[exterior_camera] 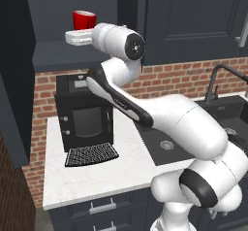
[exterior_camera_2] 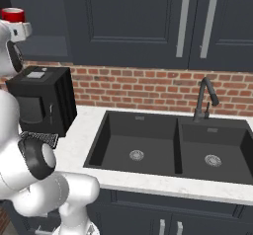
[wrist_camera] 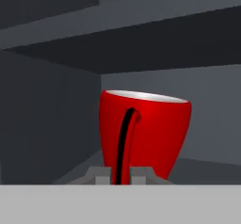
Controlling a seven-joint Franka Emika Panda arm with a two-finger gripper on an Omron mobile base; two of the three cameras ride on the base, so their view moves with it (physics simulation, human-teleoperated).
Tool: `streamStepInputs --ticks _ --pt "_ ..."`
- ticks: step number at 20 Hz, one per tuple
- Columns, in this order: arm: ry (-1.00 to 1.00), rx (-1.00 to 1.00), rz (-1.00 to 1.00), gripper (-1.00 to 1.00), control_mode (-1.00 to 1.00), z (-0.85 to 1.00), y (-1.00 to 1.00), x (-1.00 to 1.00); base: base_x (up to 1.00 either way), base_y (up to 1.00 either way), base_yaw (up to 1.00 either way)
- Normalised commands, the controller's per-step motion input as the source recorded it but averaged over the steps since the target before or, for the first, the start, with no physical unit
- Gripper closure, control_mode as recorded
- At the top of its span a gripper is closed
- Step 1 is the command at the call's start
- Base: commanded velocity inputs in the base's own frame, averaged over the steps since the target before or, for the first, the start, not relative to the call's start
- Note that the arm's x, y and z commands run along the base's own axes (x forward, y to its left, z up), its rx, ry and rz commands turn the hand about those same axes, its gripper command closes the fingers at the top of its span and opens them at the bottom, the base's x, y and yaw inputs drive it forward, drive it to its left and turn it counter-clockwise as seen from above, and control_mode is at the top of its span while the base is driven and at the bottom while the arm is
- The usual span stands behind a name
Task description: Gather all objects into one cabinet and sort the glasses and bowls to opposite sides.
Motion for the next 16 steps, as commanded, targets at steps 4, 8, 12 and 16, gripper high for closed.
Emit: streamStepInputs --ticks 4,8,12,16 --pt "0.0 -0.17 0.01 1.0 -1.0 0.36 -0.85 -0.98 0.0 0.0 0.0" --pt "0.0 -0.21 0.09 1.0 -1.0 0.0 -0.99 -1.0 0.0 0.0 0.0" --pt "0.0 -0.1 0.11 1.0 -1.0 0.0 -0.87 -1.0 0.0 0.0 0.0" --pt "0.0 0.0 0.13 1.0 -1.0 0.0 -0.81 -1.0 0.0 0.0 0.0"
